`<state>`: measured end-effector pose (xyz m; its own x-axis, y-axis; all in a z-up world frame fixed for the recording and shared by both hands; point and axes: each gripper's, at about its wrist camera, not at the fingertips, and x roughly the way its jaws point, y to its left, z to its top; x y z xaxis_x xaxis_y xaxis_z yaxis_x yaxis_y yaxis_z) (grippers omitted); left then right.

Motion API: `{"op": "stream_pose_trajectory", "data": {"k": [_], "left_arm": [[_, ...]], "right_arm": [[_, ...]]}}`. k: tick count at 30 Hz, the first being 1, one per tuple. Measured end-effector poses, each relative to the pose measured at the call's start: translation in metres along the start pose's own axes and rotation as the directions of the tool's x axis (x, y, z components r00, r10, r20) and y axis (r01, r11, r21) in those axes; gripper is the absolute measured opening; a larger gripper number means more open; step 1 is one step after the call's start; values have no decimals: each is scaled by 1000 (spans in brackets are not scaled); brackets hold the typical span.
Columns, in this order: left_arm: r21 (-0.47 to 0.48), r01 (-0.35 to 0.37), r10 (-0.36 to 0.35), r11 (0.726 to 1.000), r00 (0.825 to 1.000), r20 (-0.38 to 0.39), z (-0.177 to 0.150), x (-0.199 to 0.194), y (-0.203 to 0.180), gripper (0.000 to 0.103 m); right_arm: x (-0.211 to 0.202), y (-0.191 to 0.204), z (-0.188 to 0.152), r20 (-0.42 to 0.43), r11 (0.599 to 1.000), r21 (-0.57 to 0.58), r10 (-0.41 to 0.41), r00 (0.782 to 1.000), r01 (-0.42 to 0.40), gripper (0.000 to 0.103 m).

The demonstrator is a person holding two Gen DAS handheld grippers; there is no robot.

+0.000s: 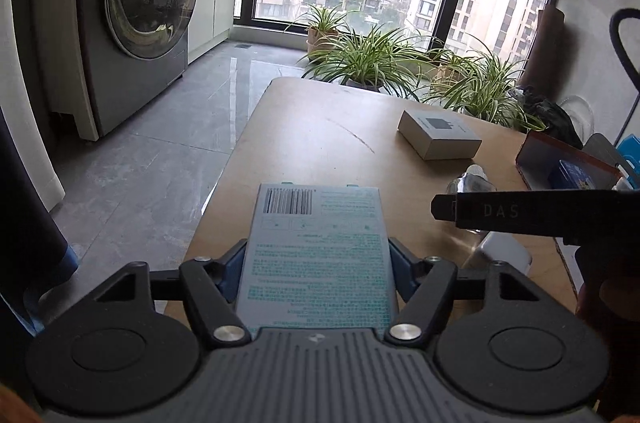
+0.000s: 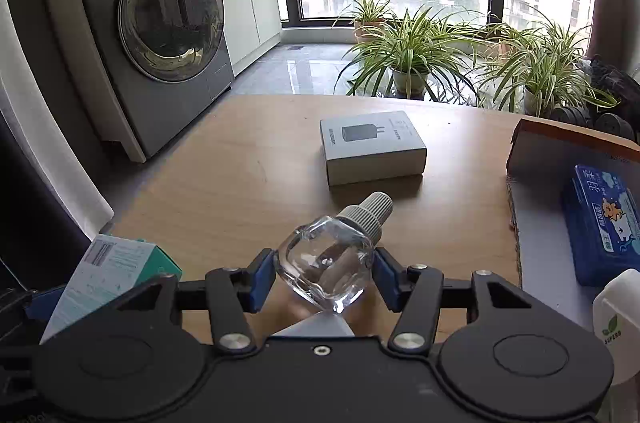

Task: Organize rigid objects
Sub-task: 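Carry the teal box and glass refill bottle over the tray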

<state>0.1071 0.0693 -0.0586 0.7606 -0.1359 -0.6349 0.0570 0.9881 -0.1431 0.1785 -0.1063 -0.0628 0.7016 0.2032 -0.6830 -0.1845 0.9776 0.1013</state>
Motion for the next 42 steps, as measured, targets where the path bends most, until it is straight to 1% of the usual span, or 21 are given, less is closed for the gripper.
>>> {"op": "stream_pose_trajectory", "data": {"k": [3, 7, 11, 14, 16, 20, 23, 29, 35, 39, 42], "left_arm": [[-9, 13, -12, 1000, 1000, 19, 2, -7, -2, 71], [-8, 30, -29, 1000, 998, 52, 5, -20, -9, 71], [-41, 59, -56, 997, 996, 76, 5, -39, -16, 71], [-26, 63, -60, 998, 993, 98, 4, -57, -29, 71], [-23, 80, -77, 997, 991, 107, 3, -67, -37, 71], [-12, 107, -105, 994, 987, 120, 0, -85, -57, 71], [13, 137, -138, 990, 983, 119, -5, -95, -77, 71], [68, 205, -212, 976, 972, 107, -10, -100, -117, 71], [110, 267, -277, 957, 958, 82, -14, -94, -157, 71], [149, 283, -296, 948, 953, 72, -16, -92, -182, 71], [156, 299, -311, 941, 949, 58, -19, -91, -194, 72]], "right_arm": [[-19, 1, 3, 36, 1000, -14, 14, 999, -14, 64], [-54, 0, 4, 91, 999, -45, 29, 995, -25, 64], [-94, -4, -3, 135, 998, -53, 36, 990, -29, 64], [-124, -9, -13, 156, 998, -51, 37, 987, -29, 64], [-142, -15, -20, 164, 999, -36, 31, 986, -25, 64], [-174, -31, -39, 180, 1000, -10, 4, 984, -2, 64], [-196, -48, -54, 189, 1000, 3, -28, 982, 28, 64], [-238, -87, -80, 225, 994, 37, -108, 968, 103, 64], [-264, -133, -93, 248, 980, 112, -186, 951, 163, 64], [-275, -157, -100, 262, 970, 158, -223, 939, 186, 64], [-279, -169, -106, 264, 963, 182, -242, 934, 198, 64]]}}
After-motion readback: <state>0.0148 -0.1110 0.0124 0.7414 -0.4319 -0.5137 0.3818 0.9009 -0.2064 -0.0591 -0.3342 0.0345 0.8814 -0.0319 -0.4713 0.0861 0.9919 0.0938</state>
